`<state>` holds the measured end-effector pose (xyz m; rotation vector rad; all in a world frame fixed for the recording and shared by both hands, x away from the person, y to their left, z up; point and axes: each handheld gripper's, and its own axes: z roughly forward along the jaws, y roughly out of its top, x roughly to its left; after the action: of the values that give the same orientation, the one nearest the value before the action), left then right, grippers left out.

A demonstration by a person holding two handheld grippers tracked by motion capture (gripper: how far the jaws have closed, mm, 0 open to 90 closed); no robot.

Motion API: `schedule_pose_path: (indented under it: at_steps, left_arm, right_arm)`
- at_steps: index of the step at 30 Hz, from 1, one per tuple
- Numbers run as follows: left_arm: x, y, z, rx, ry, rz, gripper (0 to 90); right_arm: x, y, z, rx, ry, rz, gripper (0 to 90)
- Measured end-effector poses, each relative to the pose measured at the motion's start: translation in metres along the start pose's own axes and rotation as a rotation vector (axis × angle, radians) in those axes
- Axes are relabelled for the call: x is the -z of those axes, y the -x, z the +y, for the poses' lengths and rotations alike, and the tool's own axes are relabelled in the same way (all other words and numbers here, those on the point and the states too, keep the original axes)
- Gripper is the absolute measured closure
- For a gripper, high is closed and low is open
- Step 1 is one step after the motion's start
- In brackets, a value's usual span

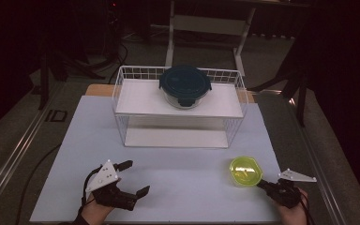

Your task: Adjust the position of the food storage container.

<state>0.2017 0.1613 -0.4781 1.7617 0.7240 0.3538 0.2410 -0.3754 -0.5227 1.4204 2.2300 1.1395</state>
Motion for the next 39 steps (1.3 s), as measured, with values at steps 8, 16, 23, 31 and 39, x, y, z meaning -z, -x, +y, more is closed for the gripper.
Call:
schedule_pose_path:
  at_steps: [8,16,23,31,39]
  left_arm:
    - [0.000,0.000,0.000,-0.006,0.000,0.000,0.0]
    - [0.001,0.000,0.000,-0.005,0.003,0.001,0.0]
    - [0.001,0.000,0.000,-0.003,0.004,0.001,0.0]
    - [0.000,0.000,0.000,-0.005,0.005,-0.002,0.0]
    - [0.001,0.000,0.001,-0.005,0.007,0.000,0.0]
  right_arm:
    - [-0.011,-0.008,0.002,0.021,-0.025,0.038,90.0]
    - [-0.014,-0.004,0.006,0.021,-0.029,0.024,90.0]
    - [-0.020,0.004,0.015,0.010,-0.024,0.018,90.0]
    - [-0.027,-0.002,0.021,0.027,-0.033,0.045,90.0]
    - [-0.037,-0.016,0.026,0.055,-0.058,0.097,90.0]
